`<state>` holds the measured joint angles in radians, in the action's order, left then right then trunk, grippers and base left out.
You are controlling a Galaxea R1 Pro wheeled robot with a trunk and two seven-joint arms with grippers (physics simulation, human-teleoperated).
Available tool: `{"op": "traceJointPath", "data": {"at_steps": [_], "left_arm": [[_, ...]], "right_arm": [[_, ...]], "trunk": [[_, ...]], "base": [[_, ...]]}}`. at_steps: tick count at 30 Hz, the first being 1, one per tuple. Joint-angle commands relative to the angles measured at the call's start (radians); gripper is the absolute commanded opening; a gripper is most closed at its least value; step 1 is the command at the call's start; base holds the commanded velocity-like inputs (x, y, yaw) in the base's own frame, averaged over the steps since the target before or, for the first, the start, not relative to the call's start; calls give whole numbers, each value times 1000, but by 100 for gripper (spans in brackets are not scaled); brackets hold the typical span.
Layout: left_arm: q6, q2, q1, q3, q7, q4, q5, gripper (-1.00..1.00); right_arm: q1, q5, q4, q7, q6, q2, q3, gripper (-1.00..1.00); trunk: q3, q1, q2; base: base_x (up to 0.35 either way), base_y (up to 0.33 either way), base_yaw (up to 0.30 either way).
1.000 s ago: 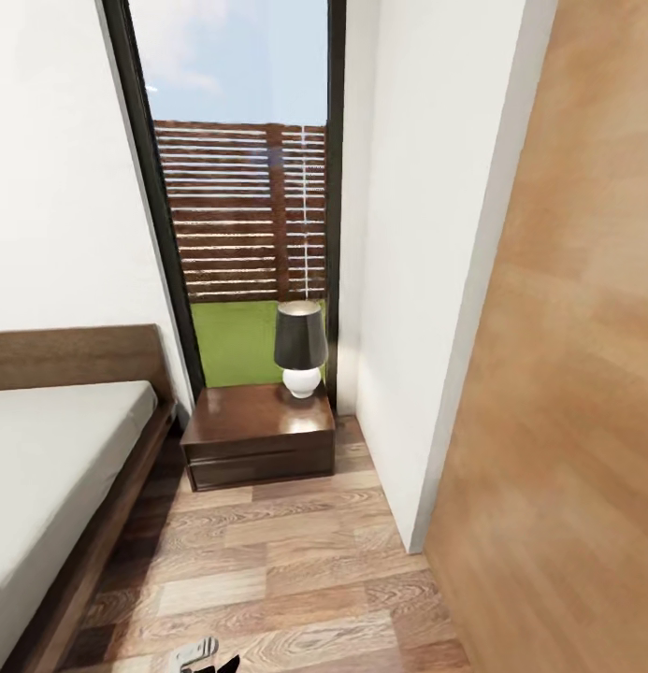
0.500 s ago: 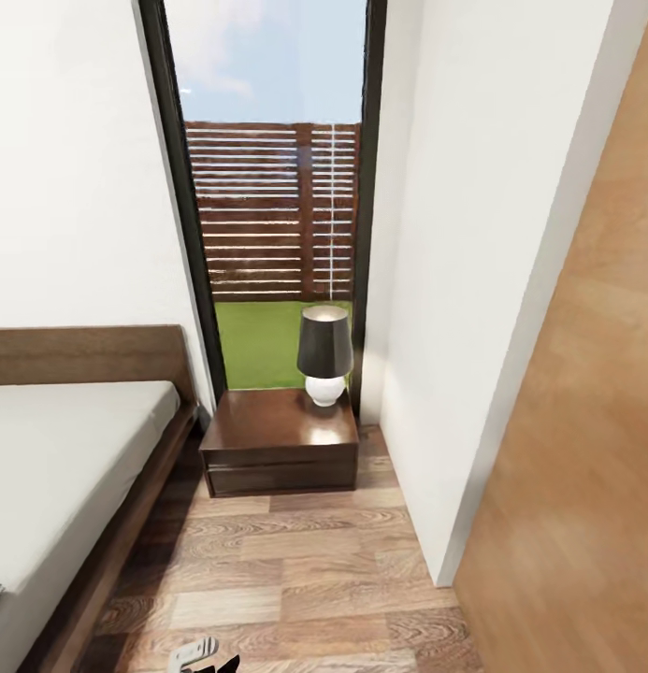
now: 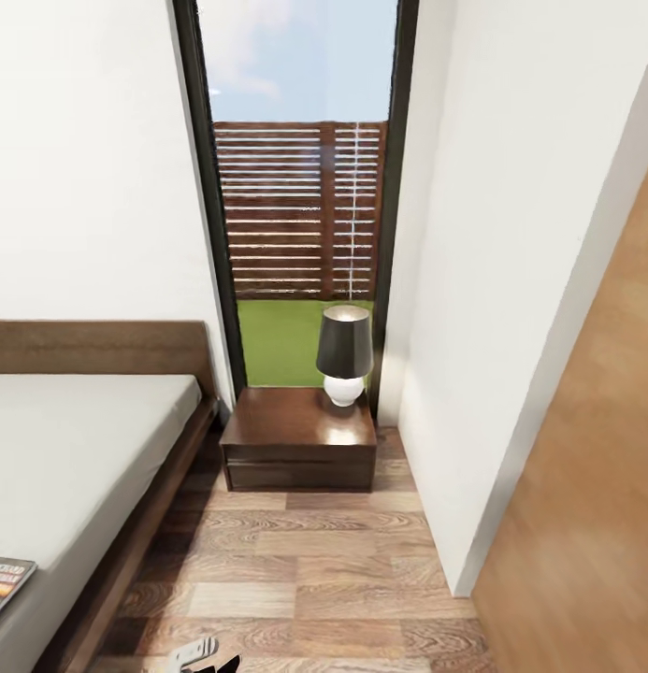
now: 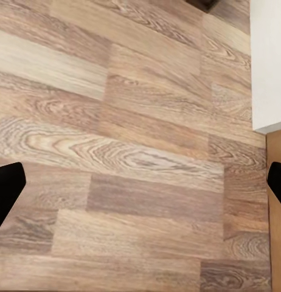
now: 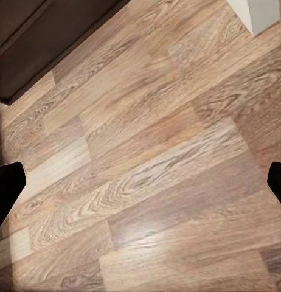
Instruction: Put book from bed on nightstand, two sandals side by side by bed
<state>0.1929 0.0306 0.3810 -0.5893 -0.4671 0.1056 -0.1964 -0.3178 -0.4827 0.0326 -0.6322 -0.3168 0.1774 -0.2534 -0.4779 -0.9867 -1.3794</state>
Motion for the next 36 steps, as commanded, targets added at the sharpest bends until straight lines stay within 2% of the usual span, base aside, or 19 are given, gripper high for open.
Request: {"op": "traceJointPath", "data": {"at_steps": [1,8,36], "left_arm": [[5,0,1,-8,-2,-1,-11,100],[5,0,1,-9,-2,0,-11,100],[5,0,1,-9,-1,0,-11,100]], "right_arm": [[-1,3,3,-6,-4,1,-8,100],[-1,3,3,-7,-4,1,-7,100],[-1,3,4,-7,-4,1,-8,100]], "trunk": [[-1,0,-1],[-3,0,-1],[-3,0,-1]], "base": [[42,0,267],[218,0,164],[321,0,4]]}}
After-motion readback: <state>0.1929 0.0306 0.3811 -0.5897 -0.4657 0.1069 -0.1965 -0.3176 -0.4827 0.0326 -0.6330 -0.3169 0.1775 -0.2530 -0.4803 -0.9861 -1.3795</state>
